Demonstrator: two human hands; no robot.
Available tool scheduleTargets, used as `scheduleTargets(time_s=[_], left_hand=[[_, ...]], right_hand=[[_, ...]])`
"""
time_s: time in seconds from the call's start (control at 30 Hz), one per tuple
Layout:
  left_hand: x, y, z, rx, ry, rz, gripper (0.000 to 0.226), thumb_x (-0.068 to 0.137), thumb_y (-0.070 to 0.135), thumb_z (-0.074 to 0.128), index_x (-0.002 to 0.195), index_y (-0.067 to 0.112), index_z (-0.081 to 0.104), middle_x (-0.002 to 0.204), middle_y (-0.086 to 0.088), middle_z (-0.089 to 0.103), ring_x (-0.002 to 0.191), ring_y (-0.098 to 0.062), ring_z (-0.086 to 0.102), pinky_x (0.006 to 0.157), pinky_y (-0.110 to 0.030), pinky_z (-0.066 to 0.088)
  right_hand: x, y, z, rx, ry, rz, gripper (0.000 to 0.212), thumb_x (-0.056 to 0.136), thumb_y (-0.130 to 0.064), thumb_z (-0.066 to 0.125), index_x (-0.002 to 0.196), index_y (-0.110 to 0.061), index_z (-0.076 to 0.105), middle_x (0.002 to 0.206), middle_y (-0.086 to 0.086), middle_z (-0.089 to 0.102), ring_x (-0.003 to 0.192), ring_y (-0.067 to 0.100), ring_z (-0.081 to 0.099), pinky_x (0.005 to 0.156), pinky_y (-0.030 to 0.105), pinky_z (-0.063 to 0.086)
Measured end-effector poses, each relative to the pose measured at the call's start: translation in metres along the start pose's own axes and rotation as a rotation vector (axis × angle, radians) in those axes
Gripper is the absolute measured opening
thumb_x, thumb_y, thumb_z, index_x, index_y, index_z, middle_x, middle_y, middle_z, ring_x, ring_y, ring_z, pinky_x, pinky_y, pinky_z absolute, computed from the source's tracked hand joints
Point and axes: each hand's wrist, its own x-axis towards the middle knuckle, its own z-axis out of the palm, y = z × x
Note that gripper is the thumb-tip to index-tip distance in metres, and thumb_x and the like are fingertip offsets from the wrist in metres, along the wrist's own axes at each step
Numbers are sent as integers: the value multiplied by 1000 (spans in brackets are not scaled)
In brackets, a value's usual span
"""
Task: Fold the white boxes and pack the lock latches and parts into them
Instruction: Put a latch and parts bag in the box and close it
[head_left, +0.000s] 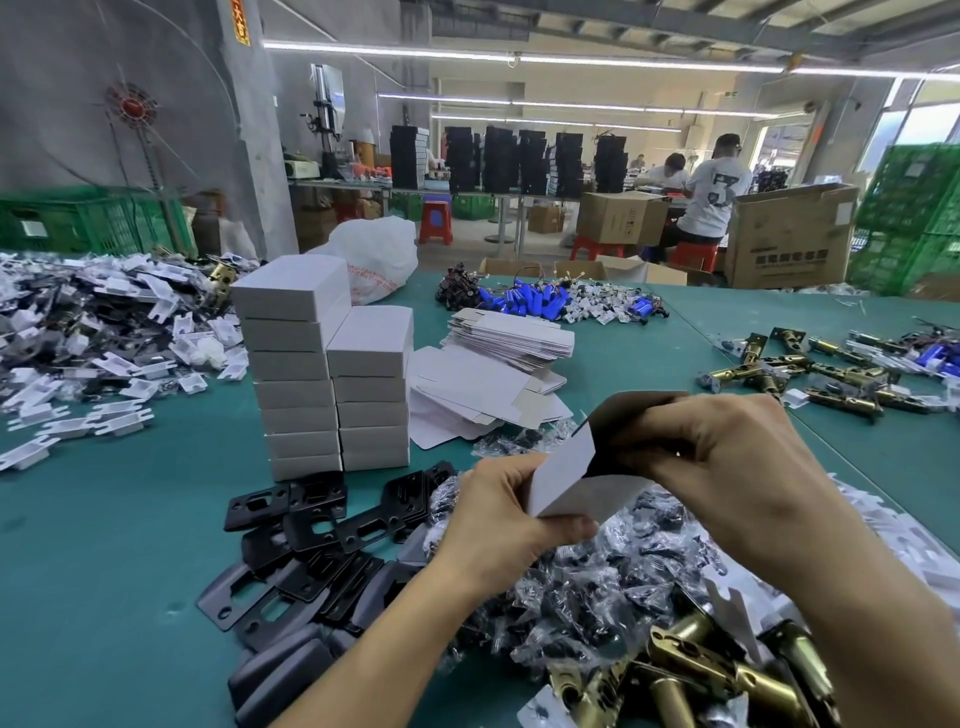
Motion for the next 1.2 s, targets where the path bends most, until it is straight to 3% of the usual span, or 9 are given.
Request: scheduleTargets(time_s=[0.4, 0.5, 0.63, 0.7, 0.77, 0.87, 0.97, 1.13, 1.2], left_hand=[[-1, -1, 2, -52, -1, 1, 36, 63, 8, 89, 96, 18, 79, 88, 0, 75, 84, -17, 66, 67, -31, 55], [1, -1, 1, -133, 44, 14, 34, 63, 8, 88, 95, 12, 78, 93, -12, 75, 88, -33, 69, 73, -45, 61], [1, 3, -5, -307, 166, -6, 32, 59, 11, 92, 88, 17, 79, 93, -10, 77, 91, -27, 72, 71, -29, 60], [3, 5, -7, -441, 224, -56, 47, 51, 16, 90, 94, 10, 75, 96, -12, 77, 93, -28, 74, 73, -32, 61], [5, 5, -7, -506, 264, -60, 61, 47, 16, 90, 102, 2, 69, 97, -16, 76, 92, -32, 74, 75, -36, 61], [4, 5, -5, -411, 263, -29, 45, 47, 16, 91, 89, 12, 75, 90, -10, 77, 88, -25, 75, 78, -37, 62], [4, 2, -3, -302, 253, -27, 40, 49, 15, 92, 85, 13, 76, 87, -8, 77, 85, -21, 74, 79, -37, 62], [4, 2, -6, -368, 263, -51, 41, 50, 12, 92, 87, 10, 77, 92, -14, 77, 92, -33, 74, 82, -47, 62], [5, 3, -8, -379, 277, -54, 36, 51, 12, 91, 84, 13, 77, 91, -11, 77, 90, -33, 74, 80, -45, 63]], right_hand=[[0, 2, 1, -90, -12, 48, 31, 89, -11, 61, 96, -38, 74, 87, -20, 73, 80, 0, 66, 71, 32, 54], [0, -1, 2, -29, 199, -34, 19, 87, -14, 67, 92, -30, 76, 78, -22, 68, 74, -3, 63, 65, 16, 50], [0, -4, -4, 117, 422, -8, 13, 84, -29, 62, 90, -36, 70, 80, -27, 65, 81, -8, 64, 56, 13, 51], [1, 6, -2, 40, 255, 117, 12, 86, -31, 63, 92, -40, 67, 84, -23, 67, 77, -7, 64, 60, 14, 53], [0, 18, 8, -148, -121, 298, 23, 87, -32, 69, 110, -37, 66, 106, -14, 69, 84, -4, 62, 81, 28, 56], [-3, 30, 27, -277, -534, 442, 58, 83, -36, 76, 135, -34, 53, 133, -7, 58, 112, 9, 57, 102, 34, 46], [-3, 39, 41, -355, -580, 425, 63, 82, -33, 77, 138, -38, 49, 140, -6, 52, 127, 13, 49, 106, 32, 42], [-4, 45, 53, -337, -471, 403, 15, 90, -25, 69, 97, -37, 63, 116, -7, 59, 102, 9, 56, 93, 34, 51], [-5, 43, 54, -342, -465, 402, 17, 88, -35, 69, 101, -39, 59, 114, -10, 54, 100, 8, 54, 92, 34, 51]])
